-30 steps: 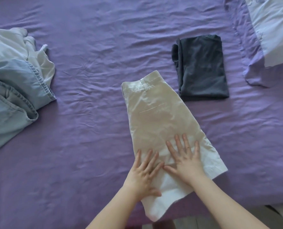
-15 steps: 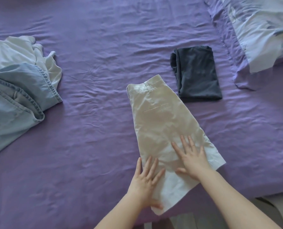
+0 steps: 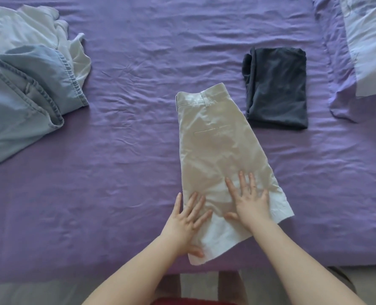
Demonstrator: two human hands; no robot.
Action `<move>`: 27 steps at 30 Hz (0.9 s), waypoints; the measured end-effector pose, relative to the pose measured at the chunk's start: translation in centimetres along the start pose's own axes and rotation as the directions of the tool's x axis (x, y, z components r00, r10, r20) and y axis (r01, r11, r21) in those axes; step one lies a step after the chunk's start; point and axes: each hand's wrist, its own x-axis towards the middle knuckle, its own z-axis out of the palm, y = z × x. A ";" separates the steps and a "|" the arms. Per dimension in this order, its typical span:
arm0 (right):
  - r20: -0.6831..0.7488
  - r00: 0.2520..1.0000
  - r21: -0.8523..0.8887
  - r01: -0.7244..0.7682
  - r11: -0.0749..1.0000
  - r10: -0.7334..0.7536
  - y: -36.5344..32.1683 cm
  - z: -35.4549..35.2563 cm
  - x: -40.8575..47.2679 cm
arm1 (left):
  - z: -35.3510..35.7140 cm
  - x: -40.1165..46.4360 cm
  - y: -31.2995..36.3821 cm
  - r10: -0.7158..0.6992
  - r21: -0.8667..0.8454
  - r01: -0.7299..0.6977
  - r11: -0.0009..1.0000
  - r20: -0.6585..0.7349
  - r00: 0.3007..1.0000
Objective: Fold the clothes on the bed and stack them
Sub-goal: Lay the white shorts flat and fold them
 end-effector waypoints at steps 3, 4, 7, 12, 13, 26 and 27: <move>-0.025 0.999 -0.004 0.019 1.000 -0.019 0.1 -1.0 -0.1 | -1.4 0.2 -0.5 0.015 -0.062 -0.024 0.998 -0.138 0.990; -0.103 0.994 0.021 0.046 0.999 -0.043 0.3 -1.7 0.2 | -2.3 0.5 -0.8 0.002 -0.099 -0.025 0.995 -0.231 0.973; -0.344 0.922 0.015 0.193 0.981 -0.176 2.2 -4.0 2.6 | -5.9 3.7 -3.6 -0.232 -0.291 0.075 0.954 -0.554 0.799; -0.484 0.796 -0.066 0.381 0.922 -0.363 3.3 -10.5 8.7 | -14.4 10.4 -8.7 -0.775 -0.751 0.343 0.564 -0.339 0.533; -0.445 0.796 -0.123 0.400 0.908 -0.410 3.3 -11.3 9.6 | -15.4 11.5 -9.5 -0.818 -0.795 0.347 0.497 -0.297 0.492; -0.163 0.884 -0.179 0.409 0.895 -0.437 3.2 -12.0 15.2 | -16.8 15.6 -16.0 -0.773 -0.962 -0.052 -0.268 0.182 0.608; -0.158 0.880 -0.162 0.425 0.891 -0.448 3.4 -12.3 14.9 | -17.2 15.2 -15.5 -0.749 -0.946 -0.103 -0.306 0.172 0.640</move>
